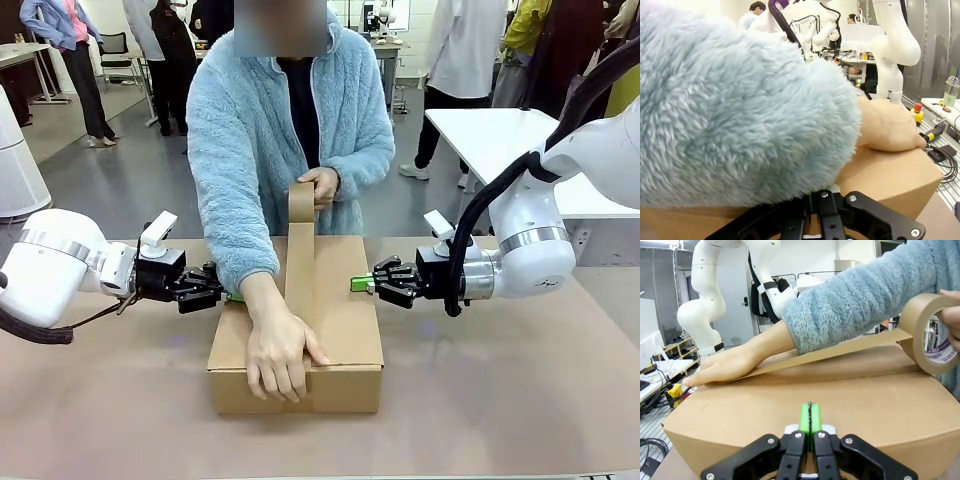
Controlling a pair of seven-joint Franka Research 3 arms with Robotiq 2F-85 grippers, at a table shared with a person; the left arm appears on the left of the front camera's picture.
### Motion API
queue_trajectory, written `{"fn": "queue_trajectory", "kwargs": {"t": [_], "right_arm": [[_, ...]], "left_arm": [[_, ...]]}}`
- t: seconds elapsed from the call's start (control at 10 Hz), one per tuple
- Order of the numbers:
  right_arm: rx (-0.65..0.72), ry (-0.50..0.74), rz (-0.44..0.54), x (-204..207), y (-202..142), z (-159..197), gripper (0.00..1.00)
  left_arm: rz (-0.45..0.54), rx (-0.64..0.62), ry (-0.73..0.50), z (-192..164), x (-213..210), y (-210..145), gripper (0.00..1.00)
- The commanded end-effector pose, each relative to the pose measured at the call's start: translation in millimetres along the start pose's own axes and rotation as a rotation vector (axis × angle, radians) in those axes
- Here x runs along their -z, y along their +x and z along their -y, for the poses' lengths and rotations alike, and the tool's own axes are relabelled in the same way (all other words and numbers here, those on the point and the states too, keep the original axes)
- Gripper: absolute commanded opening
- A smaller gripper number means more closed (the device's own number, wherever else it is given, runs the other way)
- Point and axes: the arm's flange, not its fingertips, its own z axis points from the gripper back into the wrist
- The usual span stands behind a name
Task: Wrap the clocks to prevent damage.
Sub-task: After the human seals the box with tape, release both hands from the side flaps of the Package Box.
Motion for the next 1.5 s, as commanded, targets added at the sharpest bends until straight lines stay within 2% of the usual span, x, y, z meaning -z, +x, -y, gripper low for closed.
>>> {"fn": "queue_trajectory", "kwargs": {"t": [0.0, 1.4], "right_arm": [[-0.004, -0.016, 0.004, 1.9, -4.2, -2.3, 0.01], [-0.004, -0.016, 0.004, 1.9, -4.2, -2.3, 0.01]], "left_arm": [[-0.008, -0.002, 0.003, 0.6, 0.2, -1.4, 0.0], [-0.008, -0.002, 0.003, 0.6, 0.2, -1.4, 0.0]]}}
